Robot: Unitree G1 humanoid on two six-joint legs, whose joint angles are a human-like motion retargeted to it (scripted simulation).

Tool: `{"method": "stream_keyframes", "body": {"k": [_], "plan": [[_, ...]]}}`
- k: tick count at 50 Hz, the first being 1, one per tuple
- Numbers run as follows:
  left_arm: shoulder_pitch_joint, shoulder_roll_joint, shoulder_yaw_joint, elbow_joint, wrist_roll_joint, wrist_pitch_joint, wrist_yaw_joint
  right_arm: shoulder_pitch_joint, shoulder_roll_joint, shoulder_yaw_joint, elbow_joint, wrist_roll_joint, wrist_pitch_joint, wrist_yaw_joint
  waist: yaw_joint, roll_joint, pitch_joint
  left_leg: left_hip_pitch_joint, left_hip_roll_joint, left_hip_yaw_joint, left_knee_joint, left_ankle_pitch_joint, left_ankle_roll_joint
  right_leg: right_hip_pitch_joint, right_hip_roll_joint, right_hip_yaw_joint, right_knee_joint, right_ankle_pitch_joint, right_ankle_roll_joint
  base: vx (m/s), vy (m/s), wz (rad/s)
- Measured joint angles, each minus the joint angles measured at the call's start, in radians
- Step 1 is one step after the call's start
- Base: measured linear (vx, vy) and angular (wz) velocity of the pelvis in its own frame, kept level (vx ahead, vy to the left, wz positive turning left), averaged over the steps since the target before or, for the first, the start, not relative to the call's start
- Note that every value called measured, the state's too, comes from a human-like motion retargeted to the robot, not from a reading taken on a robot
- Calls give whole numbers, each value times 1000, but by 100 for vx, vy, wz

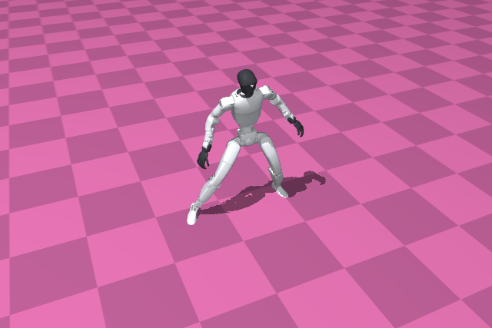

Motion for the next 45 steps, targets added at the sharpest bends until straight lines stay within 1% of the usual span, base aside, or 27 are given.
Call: {"method": "stream_keyframes", "body": {"k": [2, 3, 6, 8, 10, 12, 14, 16, 18, 20, 23, 25, 27, 28, 30, 32, 33, 35, 38, 40, 41, 43, 45], "plan": [[-31, 21, -29, -3, 13, 6, 11, -22, 24, 46, -14, -43, 3, 18, -7, -19, 23, -20, -17, -3, 26, 6, 4, -34, 18, 0, 33, 49, -29, -23, 66, -2], [-48, 31, -44, -1, 16, 11, 13, -31, 32, 70, -26, -63, 3, 28, -10, -23, 31, -22, -19, -1, 17, 14, 4, -59, 40, -12, 79, 27, -46, -22, 59, -4], [-99, 54, -78, 7, 14, 24, 4, -44, 45, 124, -62, -99, -10, 56, -16, -14, 35, -6, -3, 9, -73, 48, 11, -155, 120, -119, 338, -141, -120, -20, 48, -8], [-130, 63, -90, 9, 4, 32, -7, -42, 48, 139, -80, -101, -22, 73, -21, -8, 26, 1, 6, 14, -144, 79, 16, -212, 165, -211, 539, -251, -175, -18, 36, 1], [-160, 67, -97, 3, -7, 39, -12, -33, 49, 140, -88, -88, -32, 85, -28, -10, 8, 0, 1, 15, -211, 110, 20, -256, 222, -267, 708, -334, -219, -16, 31, 19], [-189, 69, -100, -12, -18, 45, -8, -19, 50, 131, -85, -64, -37, 88, -32, -21, -14, -6, -18, 14, -272, 138, 25, -297, 300, -274, 819, -393, -240, -14, 28, 28], [-217, 69, -105, -31, -27, 50, -3, -5, 51, 119, -74, -40, -40, 86, -30, -37, -38, -12, -47, 13, -327, 162, 27, -325, 375, -270, 873, -437, -241, -12, 26, 32], [-244, 66, -111, -52, -28, 51, 0, 8, 52, 105, -59, -21, -42, 85, -24, -54, -58, -15, -85, 11, -376, 182, 27, -331, 435, -261, 866, -461, -231, -9, 25, 37], [-262, 58, -116, -73, -25, 50, -2, 17, 51, 95, -43, -8, -43, 90, -18, -68, -75, -14, -126, 9, -419, 199, 26, -312, 480, -247, 799, -465, -220, -6, 24, 39], [-267, 43, -119, -92, -21, 44, -5, 19, 44, 94, -32, -1, -42, 102, -14, -76, -87, -9, -168, 6, -452, 210, 22, -267, 507, -229, 671, -440, -209, -3, 23, 36], [-247, 13, -119, -111, -22, 27, -7, 5, 20, 105, -29, -13, -39, 122, -13, -80, -93, 11, -232, 7, -486, 214, 8, -141, 519, -208, 376, -349, -162, 2, 19, 24], [-222, -6, -118, -117, -22, 15, -8, -8, 2, 115, -38, -29, -37, 123, 1, -81, -96, 24, -271, 24, -494, 205, -1, -48, 511, -216, 195, -351, -123, 4, 12, -16], [-195, -22, -113, -116, -13, 8, -14, -30, -19, 129, -50, -42, -33, 125, 30, -83, -87, 16, -302, 51, -448, 209, -4, 30, 491, -226, 73, -396, -105, 0, 6, -56], [-181, -29, -107, -116, -3, 8, -19, -46, -30, 137, -57, -47, -29, 129, 47, -89, -75, -7, -319, 62, -387, 223, -4, 58, 473, -218, 33, -407, -106, -4, 3, -69], [-144, -42, -94, -115, 24, 12, -24, -69, -51, 153, -78, -56, -21, 143, 76, -111, -54, -108, -348, 83, -183, 279, -16, 76, 421, -183, 1, -405, -125, -7, 2, -63], [-95, -47, -79, -115, 64, 17, -22, -84, -70, 164, -113, -65, -19, 154, 89, -133, -42, -262, -331, 119, 110, 295, -51, 60, 369, -149, 21, -403, -136, -8, 4, -37], [-70, -47, -70, -114, 90, 17, -22, -88, -80, 164, -136, -66, -21, 155, 91, -140, -40, -339, -302, 145, 265, 267, -67, 52, 349, -137, 32, -407, -138, -6, 6, -18], [-19, -48, -59, -106, 138, 15, -24, -85, -100, 157, -181, -62, -33, 151, 88, -158, -36, -463, -234, 198, 551, 170, -90, 51, 300, -123, 40, -415, -135, -3, 8, -3], [19, -57, -34, -67, 173, 14, -44, -78, -129, 123, -247, -31, -41, 160, 88, -169, -37, -626, -122, 207, 935, 37, -138, 23, 254, -88, 66, -410, -114, -2, 13, -2], [26, -71, -23, -33, 152, 18, -55, -65, -144, 89, -269, -2, -37, 165, 80, -189, -46, -729, -108, 193, 1125, -6, -164, -3, 192, -67, 69, -392, -81, -4, 23, 39], [26, -80, -19, -18, 128, 21, -56, -56, -149, 71, -269, 11, -34, 163, 68, -205, -54, -776, -122, 194, 1194, -8, -165, -13, 145, -63, 62, -379, -61, -5, 31, 80], [26, -96, -8, 8, 75, 29, -52, -37, -155, 37, -258, 31, -27, 156, 43, -239, -72, -853, -146, 191, 1303, 7, -166, -31, 54, -58, 48, -354, -26, -2, 32, 88], [36, -101, 6, 20, 21, 38, -42, -13, -157, 6, -239, 41, -29, 150, 40, -271, -98, -899, -143, 188, 1378, 50, -166, -87, -20, -26, 84, -351, -1, 5, 28, 52]]}}
